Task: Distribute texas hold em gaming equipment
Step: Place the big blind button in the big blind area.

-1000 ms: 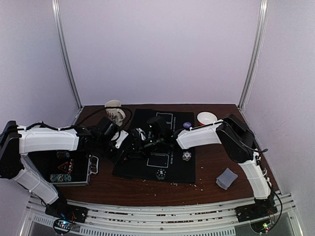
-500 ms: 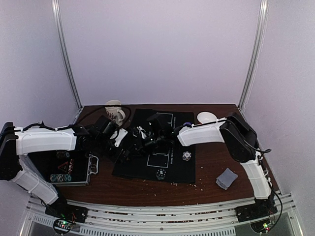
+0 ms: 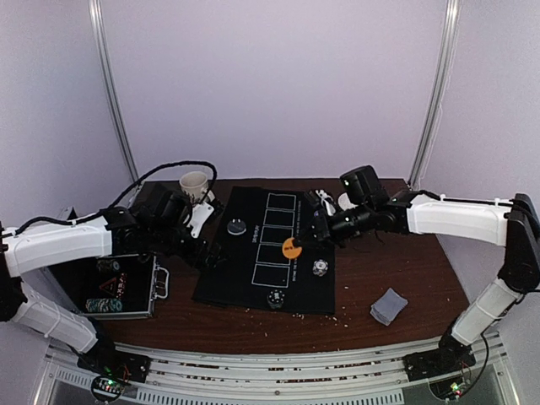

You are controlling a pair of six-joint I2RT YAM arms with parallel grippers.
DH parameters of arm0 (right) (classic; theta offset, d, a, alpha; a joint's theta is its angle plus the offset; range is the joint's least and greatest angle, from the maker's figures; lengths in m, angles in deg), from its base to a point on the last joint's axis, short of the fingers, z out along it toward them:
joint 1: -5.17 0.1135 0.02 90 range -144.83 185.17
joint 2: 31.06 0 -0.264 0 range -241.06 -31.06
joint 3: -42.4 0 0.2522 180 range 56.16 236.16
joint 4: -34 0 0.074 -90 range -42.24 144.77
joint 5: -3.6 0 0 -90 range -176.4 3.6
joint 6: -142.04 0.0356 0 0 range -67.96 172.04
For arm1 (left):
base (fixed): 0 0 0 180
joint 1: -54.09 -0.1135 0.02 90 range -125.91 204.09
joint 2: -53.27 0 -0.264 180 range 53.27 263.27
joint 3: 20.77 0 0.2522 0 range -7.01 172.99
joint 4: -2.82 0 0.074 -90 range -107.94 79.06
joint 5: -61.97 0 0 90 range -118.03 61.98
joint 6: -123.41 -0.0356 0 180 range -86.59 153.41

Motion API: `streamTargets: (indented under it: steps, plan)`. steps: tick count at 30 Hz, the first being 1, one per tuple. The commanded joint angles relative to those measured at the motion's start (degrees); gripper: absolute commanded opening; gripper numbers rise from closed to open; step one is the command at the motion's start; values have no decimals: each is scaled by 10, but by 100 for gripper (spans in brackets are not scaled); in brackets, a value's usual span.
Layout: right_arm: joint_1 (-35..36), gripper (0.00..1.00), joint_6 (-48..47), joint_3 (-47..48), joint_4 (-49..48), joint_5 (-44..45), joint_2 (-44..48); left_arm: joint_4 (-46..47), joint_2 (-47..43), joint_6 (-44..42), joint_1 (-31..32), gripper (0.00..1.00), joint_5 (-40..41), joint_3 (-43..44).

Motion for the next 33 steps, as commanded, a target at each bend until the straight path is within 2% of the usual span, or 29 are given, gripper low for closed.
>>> streamTargets:
  steps: [1, 4, 8, 19, 20, 23, 28, 32, 33]
  plan:
    - [-8, 0, 10, -133, 25, 9, 42, 22, 25, -5, 1, 98, -10, 15]
    - [-20, 0, 17, -188, -8, 1, 37, 18, 39, -5, 0, 98, -15, 21]
    - [-43, 0, 13, -217, -49, 0, 14, 10, 44, -4, 1, 98, -4, 21]
    - [-76, 0, -33, -227, -30, 3, -31, 1, 48, -8, 1, 98, 8, 18]
    - [-77, 2, -41, -220, -16, 11, -33, 1, 50, -9, 0, 98, 8, 19]
    - [-77, 20, -65, -195, 40, 50, -32, -1, 53, -11, 0, 98, 7, 23]
    - [-77, 41, -97, -145, 133, 124, -14, -1, 54, -17, 0, 98, 7, 23]
    - [-73, 48, -127, -82, 220, 221, 2, -1, 55, -20, 0, 98, 7, 23]
    - [-70, 53, -136, -62, 236, 246, 4, -1, 56, -21, 0, 98, 8, 23]
